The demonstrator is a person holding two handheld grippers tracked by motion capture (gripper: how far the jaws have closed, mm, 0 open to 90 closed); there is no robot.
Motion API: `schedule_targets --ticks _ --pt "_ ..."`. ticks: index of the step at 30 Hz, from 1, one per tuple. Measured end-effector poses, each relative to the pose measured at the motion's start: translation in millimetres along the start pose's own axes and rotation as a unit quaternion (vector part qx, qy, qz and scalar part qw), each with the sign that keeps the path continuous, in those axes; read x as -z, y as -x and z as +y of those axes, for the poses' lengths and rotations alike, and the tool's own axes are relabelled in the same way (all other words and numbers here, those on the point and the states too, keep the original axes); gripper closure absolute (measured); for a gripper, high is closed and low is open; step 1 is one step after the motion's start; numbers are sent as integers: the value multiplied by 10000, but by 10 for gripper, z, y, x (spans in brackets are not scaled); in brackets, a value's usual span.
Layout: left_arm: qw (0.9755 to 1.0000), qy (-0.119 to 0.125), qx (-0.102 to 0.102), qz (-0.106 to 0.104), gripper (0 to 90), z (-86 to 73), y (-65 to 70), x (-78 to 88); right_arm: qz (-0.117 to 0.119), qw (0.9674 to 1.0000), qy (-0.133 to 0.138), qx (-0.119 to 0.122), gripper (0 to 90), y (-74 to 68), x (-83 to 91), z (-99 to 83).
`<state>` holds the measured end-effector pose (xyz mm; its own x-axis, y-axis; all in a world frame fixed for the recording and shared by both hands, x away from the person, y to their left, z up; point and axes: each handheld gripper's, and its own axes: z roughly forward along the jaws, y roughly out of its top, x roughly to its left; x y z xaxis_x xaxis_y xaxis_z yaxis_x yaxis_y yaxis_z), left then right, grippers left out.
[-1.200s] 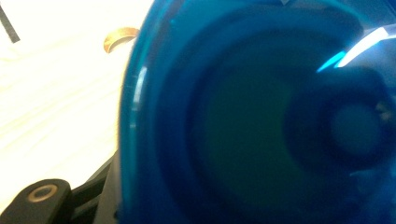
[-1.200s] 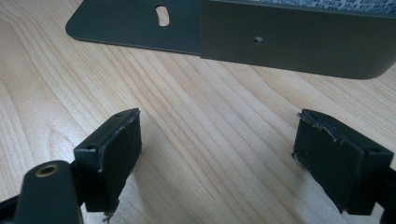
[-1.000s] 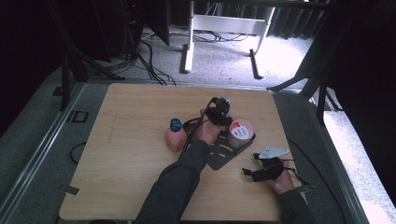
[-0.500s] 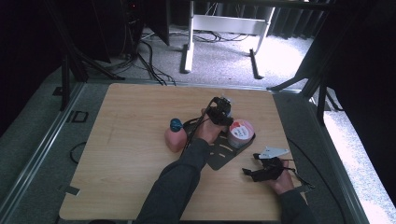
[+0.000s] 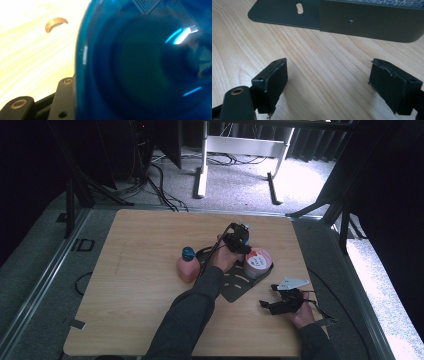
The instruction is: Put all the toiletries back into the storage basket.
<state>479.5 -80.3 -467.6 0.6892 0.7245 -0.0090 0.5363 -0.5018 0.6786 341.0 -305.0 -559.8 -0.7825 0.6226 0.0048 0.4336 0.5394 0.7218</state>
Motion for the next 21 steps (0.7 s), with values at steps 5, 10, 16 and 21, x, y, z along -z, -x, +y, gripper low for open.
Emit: schedule_targets --ticks 5,10,16,21 --pt "10000 -19 -44 56 536 20 10 19 2 10000 2 4 150 1 0 0" --pt "9999 -125 7 53 543 44 8 26 4 10000 1 8 150 1 0 0" --pt "9993 -331 -84 135 545 94 40 27 4 10000 0 0 150 0 0 0" --pt "9990 -399 -135 171 548 95 47 47 3 10000 1 5 150 1 0 0"
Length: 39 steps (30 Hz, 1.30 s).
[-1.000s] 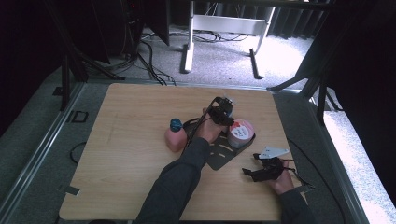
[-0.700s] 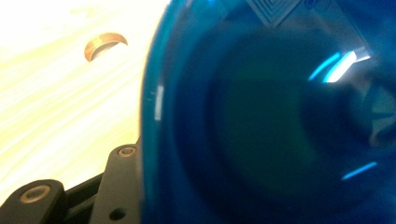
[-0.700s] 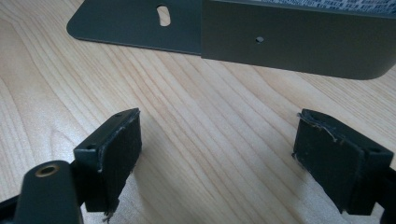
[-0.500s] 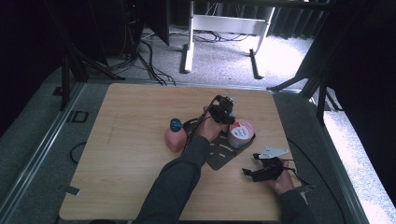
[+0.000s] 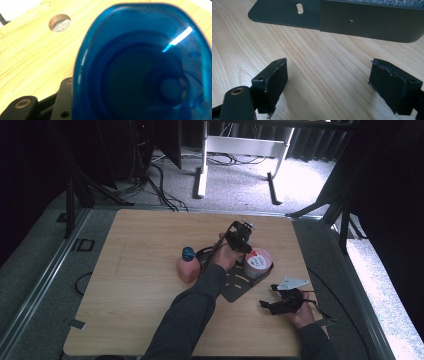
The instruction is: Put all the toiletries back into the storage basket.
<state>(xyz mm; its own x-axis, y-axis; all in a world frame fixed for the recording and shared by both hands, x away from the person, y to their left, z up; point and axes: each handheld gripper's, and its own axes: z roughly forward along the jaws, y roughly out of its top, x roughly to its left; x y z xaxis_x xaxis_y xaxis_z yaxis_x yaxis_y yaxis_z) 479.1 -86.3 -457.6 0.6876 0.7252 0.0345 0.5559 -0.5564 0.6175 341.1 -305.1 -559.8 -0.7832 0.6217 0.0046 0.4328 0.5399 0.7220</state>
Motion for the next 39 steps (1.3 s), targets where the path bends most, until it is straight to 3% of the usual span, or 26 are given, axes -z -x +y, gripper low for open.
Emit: schedule_targets --ticks 6,14,24,35,39 --pt "10000 -59 -1 3 548 -13 -13 14 -4 10000 -3 4 150 -1 0 0" --pt "9999 126 -42 -31 532 -28 3 -25 -13 10000 -9 14 150 -5 -1 0" --pt "9993 313 184 -83 488 -79 16 -94 -9 10000 -10 16 150 -4 -1 0" --pt "9992 293 230 -132 499 -125 -33 -98 -4 10000 -9 19 150 -4 -1 0" --pt "9992 226 333 -89 484 -152 -65 -90 -1 10000 -9 17 150 -5 0 0"
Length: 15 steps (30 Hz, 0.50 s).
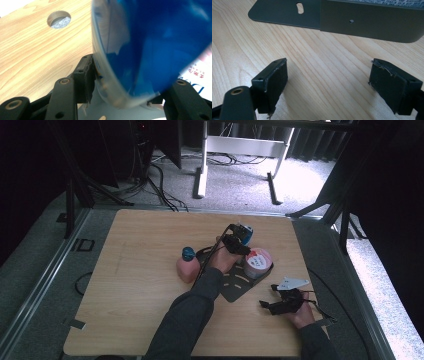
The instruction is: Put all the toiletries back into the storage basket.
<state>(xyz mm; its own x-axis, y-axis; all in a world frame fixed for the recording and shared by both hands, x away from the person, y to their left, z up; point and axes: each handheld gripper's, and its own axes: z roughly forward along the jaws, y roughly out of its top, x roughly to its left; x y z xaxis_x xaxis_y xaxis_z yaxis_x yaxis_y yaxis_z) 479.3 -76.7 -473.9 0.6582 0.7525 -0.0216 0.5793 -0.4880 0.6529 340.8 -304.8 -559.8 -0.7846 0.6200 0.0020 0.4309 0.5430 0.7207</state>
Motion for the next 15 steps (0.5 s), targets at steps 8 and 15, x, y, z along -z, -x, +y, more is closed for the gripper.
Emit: schedule_targets --ticks 8,15 --pt "9997 18 201 -99 495 -72 -24 10 -4 10000 0 11 150 0 -1 0" --pt "9998 53 199 -13 553 -75 -16 23 1 10000 -1 3 150 -1 0 0"
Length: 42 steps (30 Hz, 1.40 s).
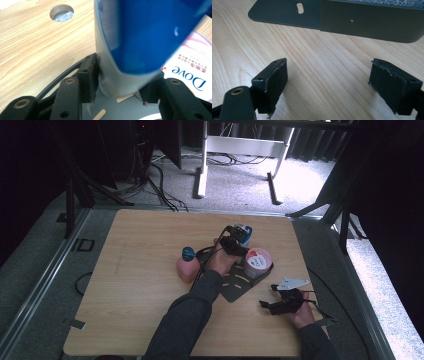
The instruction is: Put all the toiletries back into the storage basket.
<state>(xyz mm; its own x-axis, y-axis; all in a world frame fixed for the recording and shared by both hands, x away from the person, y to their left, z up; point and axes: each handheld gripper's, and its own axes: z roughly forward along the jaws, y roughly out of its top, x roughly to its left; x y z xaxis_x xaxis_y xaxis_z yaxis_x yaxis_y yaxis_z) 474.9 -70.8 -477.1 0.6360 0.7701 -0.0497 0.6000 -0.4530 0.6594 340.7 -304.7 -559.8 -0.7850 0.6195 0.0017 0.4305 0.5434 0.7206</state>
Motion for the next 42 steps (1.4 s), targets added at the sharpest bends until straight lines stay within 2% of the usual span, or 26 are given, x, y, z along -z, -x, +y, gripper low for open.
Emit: schedule_targets --ticks 6,20,26,33,35,37,39,42 --pt "9999 118 65 14 554 -2 35 -31 -6 10000 0 9 150 2 0 0" --pt "9998 158 109 -53 549 10 28 -48 -3 10000 1 2 150 2 0 0" --pt "9997 111 130 -168 534 -12 -2 -34 -3 10000 3 5 150 2 0 0" --pt "9999 80 74 -132 489 -65 -13 19 1 10000 1 4 150 2 0 0" --pt "9998 82 99 -155 497 -78 -26 41 1 10000 -3 6 150 2 1 0" --pt "9997 94 57 -215 566 -87 -12 49 -2 10000 -2 6 150 1 0 0" --pt "9998 93 34 -154 577 -86 7 50 -2 10000 0 5 150 1 0 0" --pt "9996 106 126 -245 580 -84 14 47 -2 10000 0 4 150 1 0 0"
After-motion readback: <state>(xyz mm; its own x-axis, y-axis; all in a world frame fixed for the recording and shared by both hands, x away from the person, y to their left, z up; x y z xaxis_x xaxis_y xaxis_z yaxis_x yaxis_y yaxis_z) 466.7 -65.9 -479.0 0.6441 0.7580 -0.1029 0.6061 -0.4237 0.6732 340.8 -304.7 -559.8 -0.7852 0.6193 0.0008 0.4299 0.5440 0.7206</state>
